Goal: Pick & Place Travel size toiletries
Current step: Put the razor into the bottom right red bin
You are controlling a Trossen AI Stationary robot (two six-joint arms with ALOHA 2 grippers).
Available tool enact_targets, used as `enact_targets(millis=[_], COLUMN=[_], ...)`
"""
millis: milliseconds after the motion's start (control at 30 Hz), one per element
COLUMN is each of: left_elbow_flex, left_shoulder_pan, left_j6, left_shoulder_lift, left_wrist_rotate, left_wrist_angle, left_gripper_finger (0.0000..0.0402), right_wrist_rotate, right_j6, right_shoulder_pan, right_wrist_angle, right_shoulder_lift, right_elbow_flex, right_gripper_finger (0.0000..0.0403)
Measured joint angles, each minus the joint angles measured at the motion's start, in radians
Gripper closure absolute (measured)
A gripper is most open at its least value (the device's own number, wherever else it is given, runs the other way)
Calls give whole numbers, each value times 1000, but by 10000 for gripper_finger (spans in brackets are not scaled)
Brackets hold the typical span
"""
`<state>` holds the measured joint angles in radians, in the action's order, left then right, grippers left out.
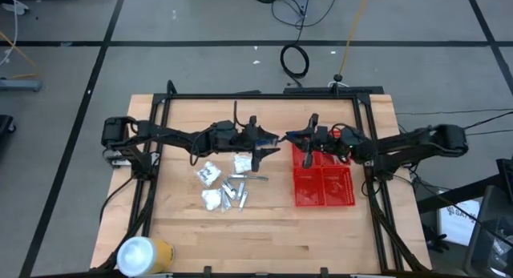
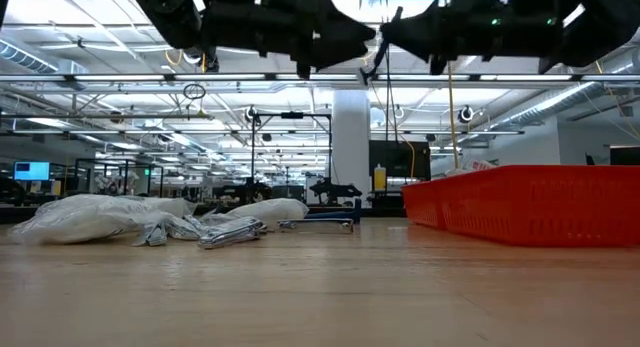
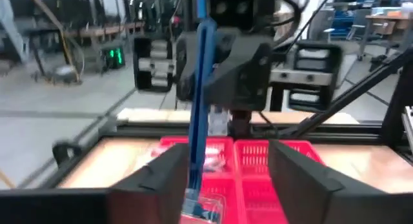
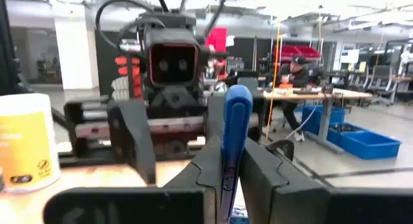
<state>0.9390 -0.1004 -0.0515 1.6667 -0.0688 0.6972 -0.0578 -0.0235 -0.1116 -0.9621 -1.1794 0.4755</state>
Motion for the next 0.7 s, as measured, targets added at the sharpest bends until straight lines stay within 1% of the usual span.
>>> enact_targets(millis=[67,133,200,333,400,467,567,700], left_elbow_flex=[0,0,0,0,0,0,0,0], left_shoulder_pan=[5,6,6,2,-6,-16,-32,-44], left_j6=[-48,-91,-129,-170,-178,-169,-135,-120], left_shoulder_lift=[-25,-46,-65,-65,-64,-64,-63,-64], left_wrist_rotate=[17,72,152,357,417,436,437,437], left_wrist_angle=[-39,-71,-112,-178,-206,-239,-264,-259], left_gripper_finger=[159,138,123,108,106,106,106,105], right_wrist_rotate=[4,8,34,133,142,142,142,105], right_j6=[20,74,149,334,425,532,677,812], right_shoulder_pan=[1,13,37,112,161,210,280,356], right_wrist_angle=[114,261,429,715,852,971,1168,1464], right_shoulder_lift=[85,177,270,431,501,562,629,663], right_elbow_flex=[0,0,0,0,0,0,15,72], right_gripper_finger=[379,379,379,379,379,379,379,379])
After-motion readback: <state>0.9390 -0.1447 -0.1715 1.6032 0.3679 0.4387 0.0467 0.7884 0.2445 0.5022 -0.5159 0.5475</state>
